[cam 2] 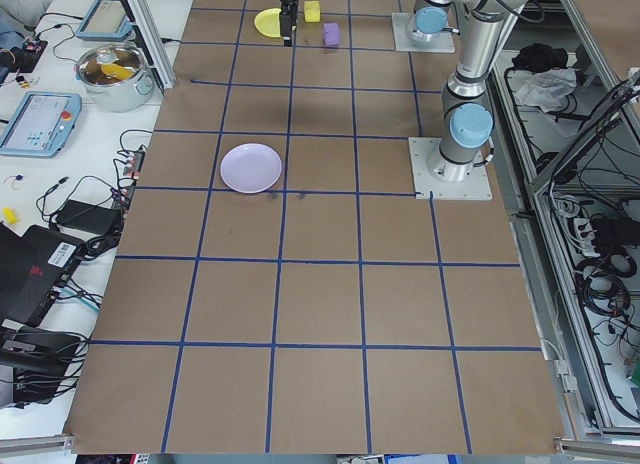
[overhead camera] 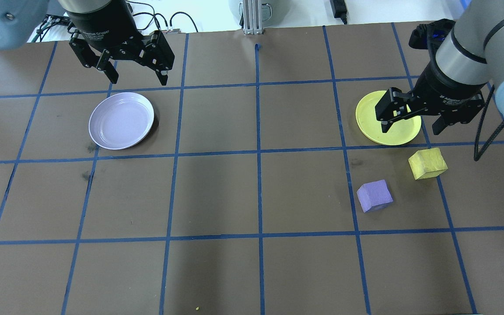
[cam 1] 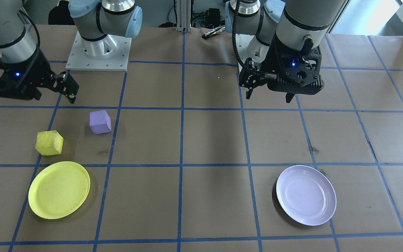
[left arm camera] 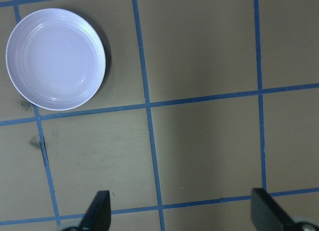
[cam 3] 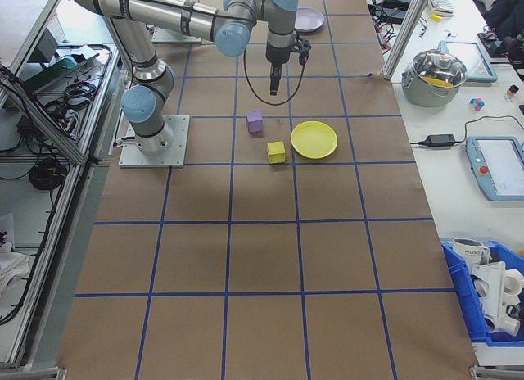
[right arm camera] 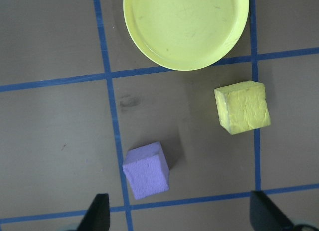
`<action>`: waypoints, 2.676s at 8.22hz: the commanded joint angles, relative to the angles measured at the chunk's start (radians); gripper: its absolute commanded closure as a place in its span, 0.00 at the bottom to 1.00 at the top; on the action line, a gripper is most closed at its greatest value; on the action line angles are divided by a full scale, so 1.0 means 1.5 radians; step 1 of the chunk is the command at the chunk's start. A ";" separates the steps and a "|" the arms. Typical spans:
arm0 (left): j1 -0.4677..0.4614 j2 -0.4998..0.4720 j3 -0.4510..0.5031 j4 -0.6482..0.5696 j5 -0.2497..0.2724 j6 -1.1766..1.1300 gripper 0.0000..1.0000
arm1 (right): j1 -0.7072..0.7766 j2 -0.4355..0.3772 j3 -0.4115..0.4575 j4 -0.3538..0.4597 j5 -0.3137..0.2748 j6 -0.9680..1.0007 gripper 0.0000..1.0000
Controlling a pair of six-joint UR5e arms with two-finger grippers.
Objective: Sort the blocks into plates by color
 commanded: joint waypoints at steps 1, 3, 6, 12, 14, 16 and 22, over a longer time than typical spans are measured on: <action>0.000 -0.002 0.000 0.001 0.000 0.000 0.00 | -0.037 0.104 0.000 -0.049 -0.075 -0.081 0.00; 0.000 -0.004 0.000 0.001 0.000 0.000 0.00 | -0.036 0.174 0.000 -0.099 -0.111 -0.137 0.00; 0.000 -0.005 0.000 0.001 0.000 0.000 0.00 | -0.037 0.224 0.001 -0.100 -0.141 -0.156 0.00; 0.000 -0.010 0.000 0.000 -0.011 -0.005 0.00 | -0.077 0.304 0.000 -0.127 -0.144 -0.275 0.00; 0.000 -0.009 0.000 0.000 -0.009 -0.001 0.00 | -0.077 0.309 0.001 -0.120 -0.144 -0.269 0.00; 0.000 -0.006 -0.001 0.000 -0.003 0.000 0.00 | -0.078 0.319 0.001 -0.123 -0.143 -0.274 0.01; 0.000 -0.002 -0.001 0.000 -0.008 0.000 0.00 | -0.080 0.306 -0.047 -0.092 -0.136 -0.219 0.91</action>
